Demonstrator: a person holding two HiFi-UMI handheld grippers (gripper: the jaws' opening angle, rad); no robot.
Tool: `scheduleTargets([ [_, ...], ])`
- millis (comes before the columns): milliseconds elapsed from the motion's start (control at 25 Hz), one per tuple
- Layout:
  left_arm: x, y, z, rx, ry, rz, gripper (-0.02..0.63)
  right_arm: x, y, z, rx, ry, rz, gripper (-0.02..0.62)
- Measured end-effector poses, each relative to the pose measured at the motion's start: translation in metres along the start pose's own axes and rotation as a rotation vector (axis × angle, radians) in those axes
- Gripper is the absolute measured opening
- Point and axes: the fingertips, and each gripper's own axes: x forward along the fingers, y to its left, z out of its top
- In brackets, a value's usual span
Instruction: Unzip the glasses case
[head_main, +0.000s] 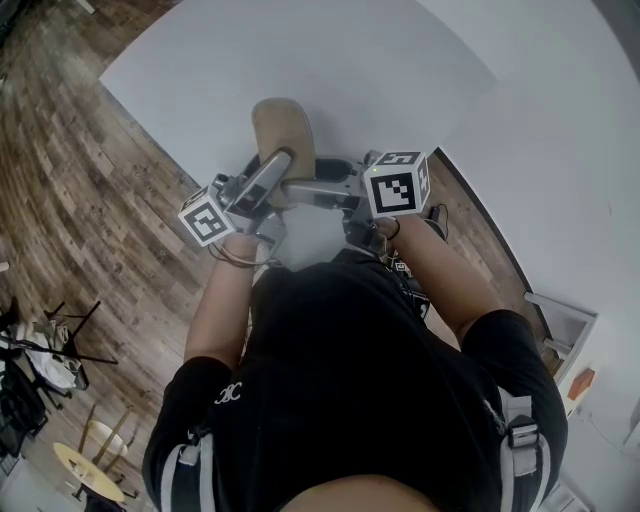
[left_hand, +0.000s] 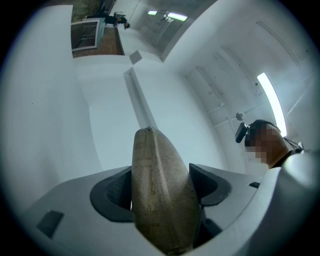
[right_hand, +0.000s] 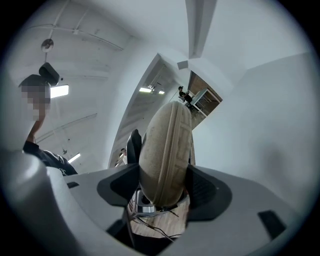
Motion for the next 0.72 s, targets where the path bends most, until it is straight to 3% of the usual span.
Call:
scheduleTargets([
  [480, -0.012, 0.017, -0.008, 0.095, 0.113, 0.092, 0.349, -0.006, -0.012, -0.007, -0.107, 0.033, -0.118, 0.288],
  [640, -0.028, 0.029, 0.000, 0.122, 0.087, 0.152, 0.351, -0.017, -0.023, -0.007, -0.113, 0.012, -0.175, 0.288],
  [720, -0.039, 0.037, 0.007, 0.144, 0.070, 0.210, 0.351, -0.025, -0.037, -0.006, -0.148, 0.018, -0.255, 0.287],
])
